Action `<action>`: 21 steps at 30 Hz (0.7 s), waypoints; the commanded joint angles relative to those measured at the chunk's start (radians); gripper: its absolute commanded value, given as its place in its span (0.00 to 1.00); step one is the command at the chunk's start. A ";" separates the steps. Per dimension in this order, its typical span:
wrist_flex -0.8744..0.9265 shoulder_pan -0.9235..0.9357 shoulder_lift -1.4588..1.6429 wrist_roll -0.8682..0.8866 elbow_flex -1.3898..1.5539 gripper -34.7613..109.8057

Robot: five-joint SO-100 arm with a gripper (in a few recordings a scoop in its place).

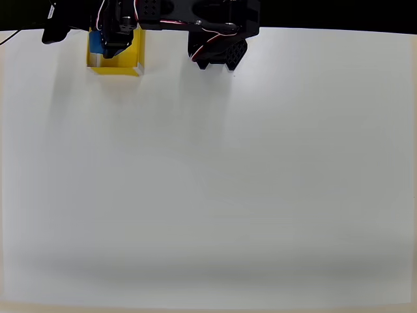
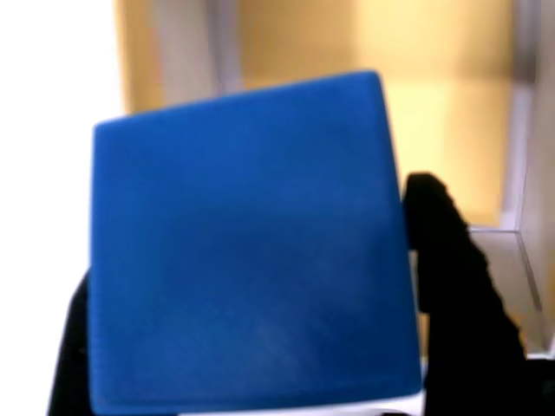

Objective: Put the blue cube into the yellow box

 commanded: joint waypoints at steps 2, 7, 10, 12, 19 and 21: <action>-0.064 0.072 0.087 -0.021 0.029 0.29; -0.193 0.098 0.104 -0.046 0.163 0.29; -0.275 0.101 0.112 -0.048 0.227 0.30; -0.299 0.101 0.114 -0.052 0.252 0.31; -0.337 0.103 0.144 -0.081 0.322 0.45; -0.337 0.103 0.156 -0.097 0.334 0.47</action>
